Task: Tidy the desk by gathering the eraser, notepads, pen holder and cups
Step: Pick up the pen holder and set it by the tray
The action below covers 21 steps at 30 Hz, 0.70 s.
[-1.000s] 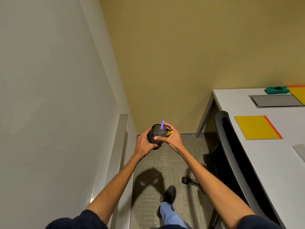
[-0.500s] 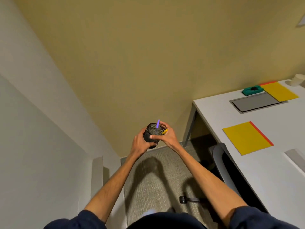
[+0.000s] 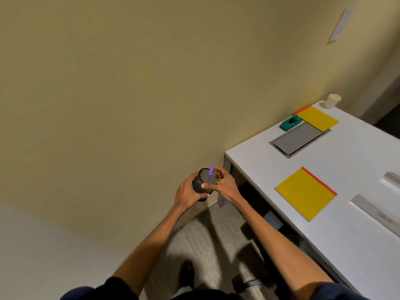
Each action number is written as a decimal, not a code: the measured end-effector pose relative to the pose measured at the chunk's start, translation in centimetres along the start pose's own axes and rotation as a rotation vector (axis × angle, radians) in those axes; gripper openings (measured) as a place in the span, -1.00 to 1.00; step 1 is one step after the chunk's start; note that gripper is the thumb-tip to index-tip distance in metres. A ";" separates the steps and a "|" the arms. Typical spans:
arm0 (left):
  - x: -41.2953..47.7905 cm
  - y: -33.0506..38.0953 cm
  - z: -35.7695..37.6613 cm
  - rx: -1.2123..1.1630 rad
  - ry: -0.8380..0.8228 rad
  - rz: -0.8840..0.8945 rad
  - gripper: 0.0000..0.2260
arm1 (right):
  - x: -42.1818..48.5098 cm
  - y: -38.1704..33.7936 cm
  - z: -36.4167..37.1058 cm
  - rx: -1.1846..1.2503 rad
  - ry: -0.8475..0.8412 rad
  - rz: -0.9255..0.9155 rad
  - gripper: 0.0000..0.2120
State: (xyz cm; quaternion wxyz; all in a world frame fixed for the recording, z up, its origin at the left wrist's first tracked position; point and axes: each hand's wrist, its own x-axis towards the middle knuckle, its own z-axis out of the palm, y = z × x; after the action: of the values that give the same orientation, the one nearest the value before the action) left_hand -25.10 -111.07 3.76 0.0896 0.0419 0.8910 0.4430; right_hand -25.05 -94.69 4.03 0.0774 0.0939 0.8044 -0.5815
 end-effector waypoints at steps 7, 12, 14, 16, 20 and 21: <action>10.1 3.5 1.3 0.102 -0.169 0.158 -0.18 | 5.3 -0.4 -4.4 0.024 0.250 0.020 -0.18; 15.5 6.7 4.1 0.105 -0.294 0.254 -0.17 | 7.6 0.3 -9.0 0.005 0.347 0.049 -0.14; 17.9 8.0 5.6 0.105 -0.344 0.289 -0.17 | 8.7 0.9 -11.1 0.004 0.376 0.060 -0.15; 20.0 9.4 7.3 0.105 -0.384 0.312 -0.18 | 10.2 1.6 -13.2 0.007 0.408 0.069 -0.16; 24.3 11.8 11.0 0.066 -0.443 0.296 -0.20 | 13.7 2.8 -17.3 -0.002 0.452 0.063 -0.16; 25.4 12.5 11.9 0.059 -0.459 0.285 -0.21 | 14.6 3.0 -18.3 -0.001 0.468 0.058 -0.16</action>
State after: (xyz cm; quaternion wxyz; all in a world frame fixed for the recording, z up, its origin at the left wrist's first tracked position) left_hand -47.73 -90.31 3.61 0.2247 0.2690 0.8449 0.4041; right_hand -38.78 -75.45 3.56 -0.0943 0.2493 0.7975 -0.5412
